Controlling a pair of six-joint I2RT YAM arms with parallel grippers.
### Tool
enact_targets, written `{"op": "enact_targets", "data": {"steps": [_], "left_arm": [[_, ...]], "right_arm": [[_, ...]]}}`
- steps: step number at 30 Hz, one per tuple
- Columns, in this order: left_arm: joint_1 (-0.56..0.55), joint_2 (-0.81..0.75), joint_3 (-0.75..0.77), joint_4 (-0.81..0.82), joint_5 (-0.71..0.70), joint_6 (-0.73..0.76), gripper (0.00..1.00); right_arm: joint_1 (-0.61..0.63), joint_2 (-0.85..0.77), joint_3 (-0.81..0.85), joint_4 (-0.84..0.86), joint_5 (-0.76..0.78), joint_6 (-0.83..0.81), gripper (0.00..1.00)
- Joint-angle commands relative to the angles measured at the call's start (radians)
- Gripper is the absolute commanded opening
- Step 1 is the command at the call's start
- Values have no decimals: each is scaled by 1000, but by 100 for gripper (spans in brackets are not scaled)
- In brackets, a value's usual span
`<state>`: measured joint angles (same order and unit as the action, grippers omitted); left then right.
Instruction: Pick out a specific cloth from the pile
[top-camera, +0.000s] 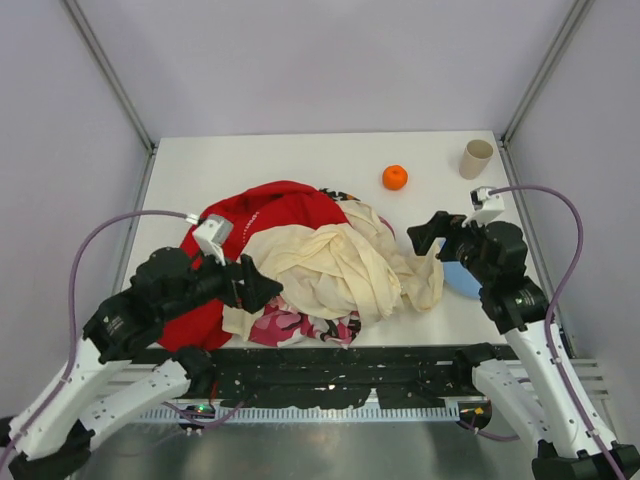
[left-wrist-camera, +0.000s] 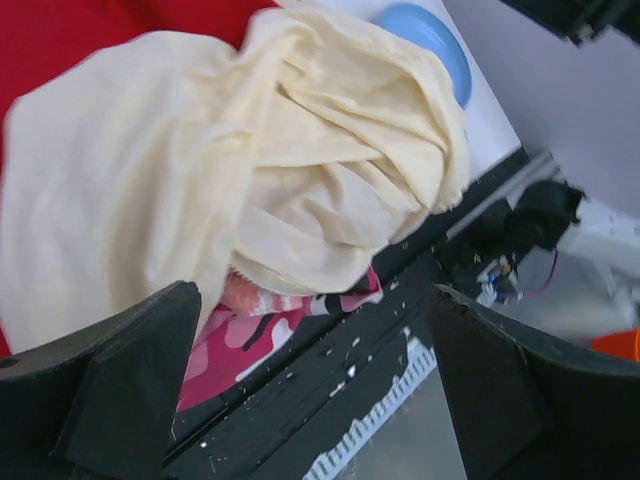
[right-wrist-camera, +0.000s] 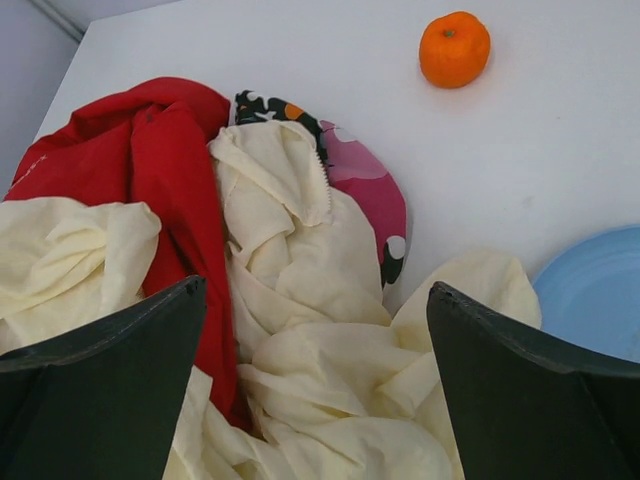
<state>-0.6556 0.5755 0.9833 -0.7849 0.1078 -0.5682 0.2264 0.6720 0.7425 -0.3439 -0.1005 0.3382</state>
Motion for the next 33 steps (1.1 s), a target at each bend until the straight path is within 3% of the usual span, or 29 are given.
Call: {"op": "enact_targets", "data": {"steps": [1,3,5,8,10,12,14,16,21,26,33], "left_arm": [[-342,119,95,141,-182,229,100],[-552,235,147,142,-416,354,100],[-694,381,207,107,-587,483,100],[-786,602,256,70,-732,651,100],[-788,722,270,79,-767,680,100],[-789,820,288,78,-745,685,100],[-783,892,285,105,-615,674,100],[-768,920,255,150,-510,650,100],[-747,1012,174,162,-481,597,100],[-682,1072,81,229,-264,512,100],[-645,1262,169,182,-249,462,100]], "right_arm": [[-1,-43,31,-78,-116,-4,95],[-1,-67,28,-115,-76,15,95],[-2,-92,17,-142,-45,24,95],[-1,-124,-6,-175,-48,41,95],[-1,-149,-17,-198,-54,45,95],[-1,-173,-26,-207,-53,45,95],[1,-193,-34,-220,-48,42,95],[-1,-196,-34,-243,-45,33,95],[-1,-209,-37,-282,-39,10,95],[-1,-219,-49,-296,-42,-10,95],[-1,-216,-80,-287,-47,-13,95]]}}
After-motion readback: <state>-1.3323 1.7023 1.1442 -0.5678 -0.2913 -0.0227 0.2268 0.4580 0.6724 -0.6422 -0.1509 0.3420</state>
